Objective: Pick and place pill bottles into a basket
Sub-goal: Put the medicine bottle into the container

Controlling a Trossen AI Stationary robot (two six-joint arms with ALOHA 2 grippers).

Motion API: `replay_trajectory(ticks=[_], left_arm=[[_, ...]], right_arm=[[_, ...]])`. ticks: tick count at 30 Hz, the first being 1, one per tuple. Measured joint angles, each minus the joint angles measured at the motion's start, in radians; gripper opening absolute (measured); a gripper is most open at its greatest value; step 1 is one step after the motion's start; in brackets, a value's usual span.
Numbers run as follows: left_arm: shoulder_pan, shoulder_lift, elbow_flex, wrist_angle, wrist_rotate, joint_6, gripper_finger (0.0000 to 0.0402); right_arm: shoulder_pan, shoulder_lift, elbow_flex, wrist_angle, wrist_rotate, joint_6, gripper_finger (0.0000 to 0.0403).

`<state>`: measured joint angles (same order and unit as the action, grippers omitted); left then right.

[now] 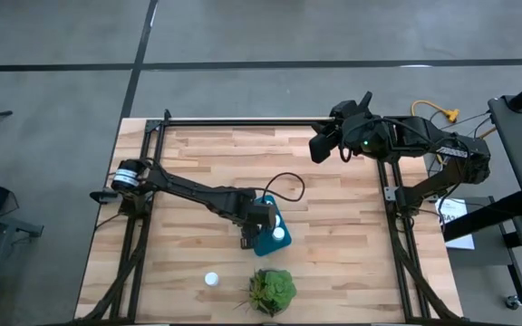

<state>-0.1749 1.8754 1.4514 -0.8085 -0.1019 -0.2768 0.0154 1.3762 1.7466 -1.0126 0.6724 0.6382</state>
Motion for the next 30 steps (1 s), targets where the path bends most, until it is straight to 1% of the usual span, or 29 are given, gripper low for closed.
replay_trajectory(ticks=[6, 11, 20, 22, 26, 30], left_arm=[[0.0, 0.0, -0.005, 0.05, 0.0, -0.005, 0.0143], [0.0, 0.003, -0.01, 0.054, 0.0, -0.006, 0.0143], [0.0, 0.004, -0.055, 0.057, 0.017, -0.01, 0.0144], [0.0, 0.003, -0.06, 0.059, 0.017, -0.01, 0.0158], [0.0, 0.006, -0.062, 0.049, 0.019, -0.01, 0.0202], [0.0, 0.007, -0.059, 0.05, 0.019, -0.01, 0.0218]], right_arm=[[0.0, 0.0, 0.0, 0.0, 0.0, 0.006, 0.0068], [0.0, 0.0, 0.0, 0.0, 0.0, 0.009, 0.0068], [0.0, 0.0, 0.0, 0.0, 0.0, 0.01, 0.0068], [0.0, 0.0, 0.0, 0.0, 0.0, 0.009, 0.0068], [0.0, 0.0, 0.0, 0.001, 0.0, 0.014, 0.0068], [0.0, 0.0, 0.0, 0.001, 0.0, 0.015, 0.0068]])
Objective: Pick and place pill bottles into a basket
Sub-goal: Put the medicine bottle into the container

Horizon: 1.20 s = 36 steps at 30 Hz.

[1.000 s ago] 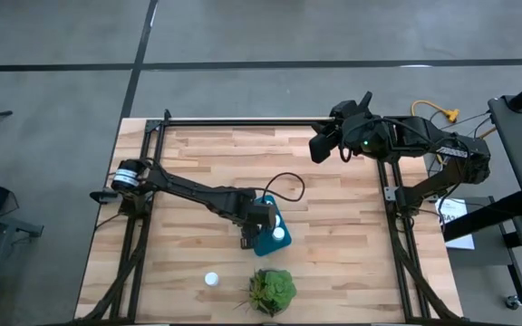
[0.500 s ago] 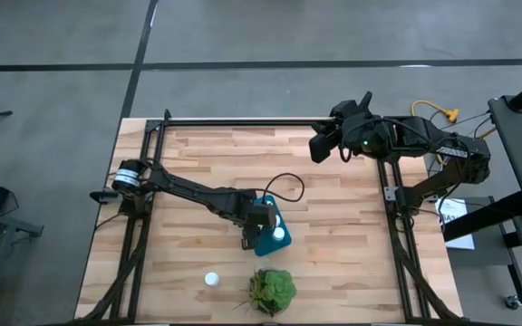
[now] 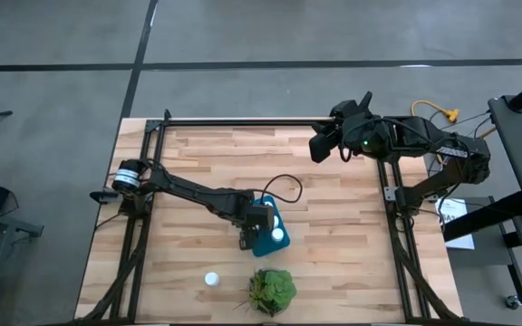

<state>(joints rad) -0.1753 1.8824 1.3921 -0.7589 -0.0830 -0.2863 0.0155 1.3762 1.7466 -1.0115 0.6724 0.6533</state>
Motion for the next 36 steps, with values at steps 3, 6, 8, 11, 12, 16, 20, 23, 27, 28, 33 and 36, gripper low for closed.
replay_trajectory(ticks=[3, 6, 8, 11, 12, 16, 20, 23, 27, 28, 33, 36], left_arm=[[0.0, -0.001, 0.0, 0.0, 0.008, -0.021, 0.0221], [-0.001, -0.006, 0.0, 0.0, 0.026, -0.023, 0.0222], [-0.002, -0.009, 0.0, 0.0, 0.028, -0.023, 0.0222], [-0.002, -0.019, 0.0, 0.0, 0.028, -0.023, 0.0223], [-0.002, -0.024, 0.0, -0.001, 0.028, -0.023, 0.0223], [-0.002, -0.052, 0.0, -0.01, 0.027, -0.023, 0.0223], [-0.002, -0.09, 0.001, -0.01, 0.025, -0.022, 0.0223], [-0.002, -0.123, 0.002, -0.016, 0.025, -0.015, 0.0223], [-0.002, -0.181, 0.001, -0.015, 0.025, -0.012, 0.0224], [-0.002, -0.196, 0.001, -0.018, 0.025, -0.012, 0.0224], [-0.003, -0.285, 0.0, -0.017, 0.025, 0.011, 0.0224], [-0.005, -0.344, 0.0, -0.016, 0.033, 0.033, 0.0224]], right_arm=[[0.0, 0.0, 0.0, 0.0, 0.0, 0.002, 0.0068], [0.0, 0.0, 0.0, 0.0, 0.0, 0.002, 0.0068], [0.0, 0.0, 0.0, 0.0, 0.0, 0.004, 0.0068], [0.0, 0.0, 0.0, 0.0, 0.0, 0.015, 0.0068], [0.0, 0.0, 0.0, 0.0, 0.0, 0.018, 0.0068], [0.0, 0.0, 0.0, 0.0, 0.0, 0.021, 0.0068], [0.0, 0.0, 0.0, 0.0, 0.0, 0.021, 0.0068], [0.0, 0.0, 0.0, 0.0, -0.001, 0.021, 0.0068], [0.0, 0.0, 0.0, 0.0, -0.004, 0.021, 0.0068], [0.0, 0.0, 0.0, 0.0, -0.006, 0.021, 0.0068], [0.0, 0.0, 0.0, 0.0, -0.016, 0.021, 0.0068], [0.0, 0.0, 0.0, 0.0, -0.018, 0.021, 0.0068]])
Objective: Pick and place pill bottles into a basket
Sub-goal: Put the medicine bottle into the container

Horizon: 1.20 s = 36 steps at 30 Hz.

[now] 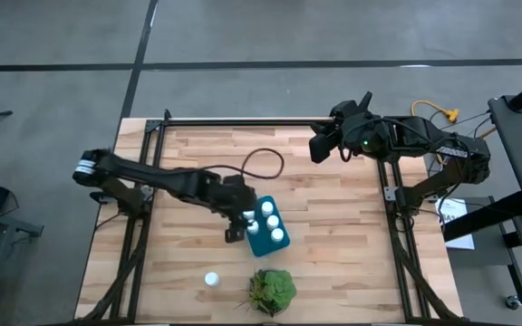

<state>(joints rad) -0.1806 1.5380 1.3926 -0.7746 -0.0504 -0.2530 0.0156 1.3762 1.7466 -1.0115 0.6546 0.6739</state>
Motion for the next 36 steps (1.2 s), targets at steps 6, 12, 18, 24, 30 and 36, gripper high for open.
replay_trajectory(ticks=[6, 12, 18, 24, 30, 36], left_arm=[[-0.009, -0.134, 0.0, -0.006, 0.016, 0.006, 0.0224], [-0.042, -0.253, 0.0, -0.013, 0.053, 0.027, 0.0224], [-0.09, -0.299, 0.029, -0.063, 0.057, 0.033, 0.0224], [-0.134, -0.292, 0.091, -0.147, 0.059, 0.078, 0.0224], [-0.167, -0.289, 0.126, -0.164, 0.08, 0.086, 0.0224], [-0.226, -0.282, 0.165, -0.24, 0.092, 0.053, 0.0224]], right_arm=[[0.0, 0.0, 0.0, 0.0, -0.001, -0.001, 0.0068], [0.0, 0.0, 0.0, 0.0, -0.001, -0.004, 0.0068], [0.0, 0.0, 0.0, 0.0, -0.001, -0.02, 0.0068], [0.0, 0.0, 0.0, 0.0, -0.001, -0.023, 0.0068], [0.0, 0.0, 0.0, 0.0, -0.001, -0.023, 0.0068], [0.0, 0.0, 0.0, 0.0, -0.001, -0.023, 0.0068]])
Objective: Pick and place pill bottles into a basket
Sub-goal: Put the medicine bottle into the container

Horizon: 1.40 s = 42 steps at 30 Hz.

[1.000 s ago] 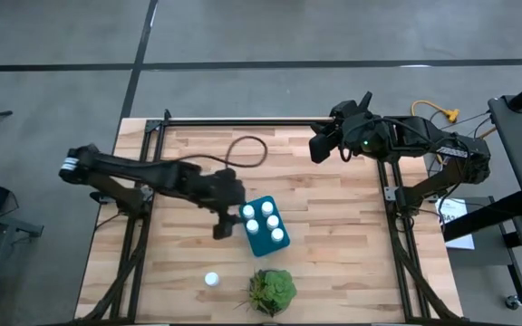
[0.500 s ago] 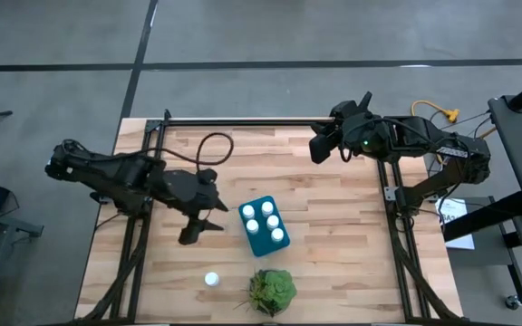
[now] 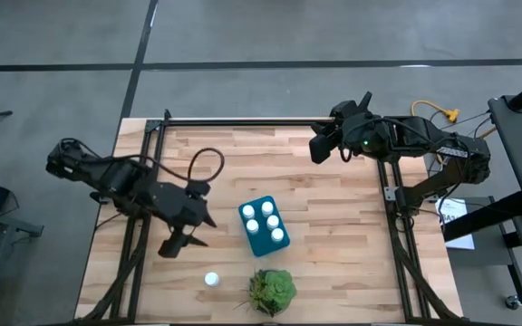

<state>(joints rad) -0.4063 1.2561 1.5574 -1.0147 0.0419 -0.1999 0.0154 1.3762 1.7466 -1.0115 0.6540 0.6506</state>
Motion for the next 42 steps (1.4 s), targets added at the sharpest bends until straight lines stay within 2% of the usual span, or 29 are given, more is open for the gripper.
replay_trajectory(ticks=[13, 21, 28, 31, 35, 42], left_arm=[[-0.154, 0.01, -0.002, -0.033, 0.008, -0.213, 0.0224], [-0.255, 0.087, -0.003, -0.033, 0.006, -0.288, 0.0224], [-0.296, 0.176, -0.01, -0.125, 0.005, -0.281, 0.0224], [-0.295, 0.215, -0.014, -0.17, -0.001, -0.231, 0.0224], [-0.296, 0.25, -0.029, -0.15, -0.091, -0.163, 0.0224], [-0.295, 0.308, -0.058, -0.049, -0.122, -0.098, 0.0224]], right_arm=[[0.0, 0.0, 0.0, 0.0, 0.0, 0.0, 0.0068], [0.0, 0.0, 0.0, 0.001, 0.001, 0.002, 0.0068], [0.0, 0.0, 0.0, 0.006, 0.001, 0.002, 0.0068], [0.0, 0.0, 0.0, 0.007, 0.001, 0.004, 0.0068], [0.0, 0.0, 0.0, 0.009, -0.004, 0.004, 0.0068], [0.0, 0.0, 0.0, 0.016, -0.072, 0.005, 0.0068]])
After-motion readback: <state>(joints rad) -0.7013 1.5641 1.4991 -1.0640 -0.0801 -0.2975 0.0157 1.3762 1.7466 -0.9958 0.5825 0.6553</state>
